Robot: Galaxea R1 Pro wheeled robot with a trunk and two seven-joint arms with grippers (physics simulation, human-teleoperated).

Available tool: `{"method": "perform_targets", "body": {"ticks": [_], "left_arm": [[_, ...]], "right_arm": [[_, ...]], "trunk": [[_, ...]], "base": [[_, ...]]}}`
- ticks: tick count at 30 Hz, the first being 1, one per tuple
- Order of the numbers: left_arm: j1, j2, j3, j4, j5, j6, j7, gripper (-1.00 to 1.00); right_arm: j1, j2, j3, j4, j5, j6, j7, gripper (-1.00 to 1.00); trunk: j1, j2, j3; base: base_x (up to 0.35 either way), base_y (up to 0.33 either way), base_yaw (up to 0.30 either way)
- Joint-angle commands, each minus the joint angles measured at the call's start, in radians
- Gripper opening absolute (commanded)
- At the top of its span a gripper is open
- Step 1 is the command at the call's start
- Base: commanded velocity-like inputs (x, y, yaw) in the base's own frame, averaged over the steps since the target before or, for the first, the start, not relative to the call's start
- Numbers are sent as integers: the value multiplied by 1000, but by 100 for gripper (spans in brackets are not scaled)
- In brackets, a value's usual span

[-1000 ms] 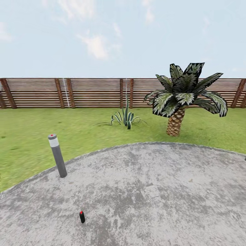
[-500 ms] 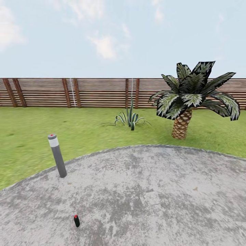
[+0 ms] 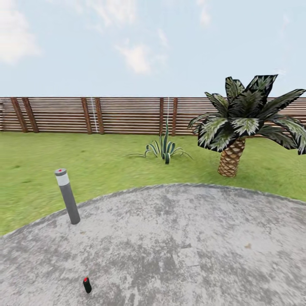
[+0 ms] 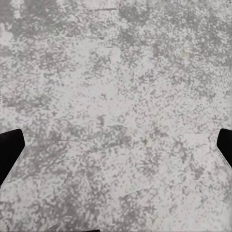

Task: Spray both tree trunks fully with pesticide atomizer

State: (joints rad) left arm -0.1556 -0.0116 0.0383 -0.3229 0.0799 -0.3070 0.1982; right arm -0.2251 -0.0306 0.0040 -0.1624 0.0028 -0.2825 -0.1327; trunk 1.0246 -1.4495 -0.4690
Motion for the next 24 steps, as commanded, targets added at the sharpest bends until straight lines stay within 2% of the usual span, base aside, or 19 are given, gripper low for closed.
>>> {"method": "perform_targets", "body": {"ticks": [1, 17, 24], "left_arm": [[-1, -1, 3, 1, 8, -4, -3, 100], [-1, -1, 3, 1, 8, -4, -2, 100], [-1, -1, 3, 1, 8, -4, -2, 100]], "right_arm": [[0, 0, 1, 1, 0, -3, -2, 100], [0, 0, 1, 1, 0, -3, -2, 100], [0, 0, 1, 1, 0, -3, -2, 100]], "trunk": [[0, -1, -1], [0, -1, -1], [0, -1, -1]], "base": [[242, -157, 253], [250, -168, 101], [251, -195, 214]]}}
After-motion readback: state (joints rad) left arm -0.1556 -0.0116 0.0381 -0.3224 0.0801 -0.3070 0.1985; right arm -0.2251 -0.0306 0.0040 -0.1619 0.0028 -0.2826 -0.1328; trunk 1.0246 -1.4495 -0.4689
